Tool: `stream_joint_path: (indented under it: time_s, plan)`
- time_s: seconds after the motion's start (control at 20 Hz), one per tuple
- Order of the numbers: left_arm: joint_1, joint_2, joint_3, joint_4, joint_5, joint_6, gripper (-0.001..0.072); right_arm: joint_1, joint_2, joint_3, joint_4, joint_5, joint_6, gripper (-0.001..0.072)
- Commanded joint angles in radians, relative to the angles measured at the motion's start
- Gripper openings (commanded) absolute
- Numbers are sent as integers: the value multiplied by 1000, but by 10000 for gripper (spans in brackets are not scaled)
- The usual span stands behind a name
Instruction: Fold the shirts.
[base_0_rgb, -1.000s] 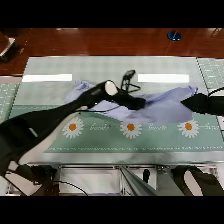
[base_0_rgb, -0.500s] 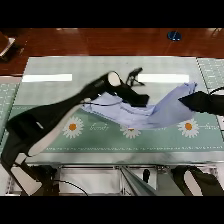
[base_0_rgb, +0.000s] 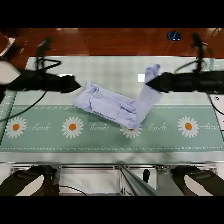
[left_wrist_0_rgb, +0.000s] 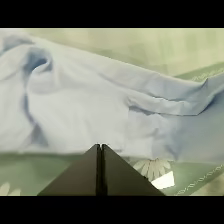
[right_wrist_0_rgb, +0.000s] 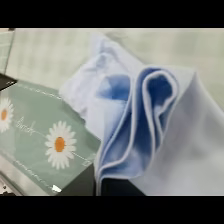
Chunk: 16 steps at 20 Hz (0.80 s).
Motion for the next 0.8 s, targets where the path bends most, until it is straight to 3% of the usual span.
stream_joint_path:
  time_s: [0.0,0.15,0.3,0.65,0.7,0.75]
  plan:
    - [126,326,-277,21,61,-60,19,224,-289,217,16,-125,29,20]
    - [130,453,-399,21,59,-79,19,329,-528,414,19,-130,74,20]
    - [130,468,-434,21,60,-89,19,388,-704,554,20,-136,115,21]
    - [130,460,-435,21,69,-89,19,456,-911,706,35,-160,199,21]
    - [130,460,-435,21,71,-89,19,458,-921,706,43,-172,198,48]
    - [129,460,-435,21,71,-89,18,462,-932,706,65,-178,197,226]
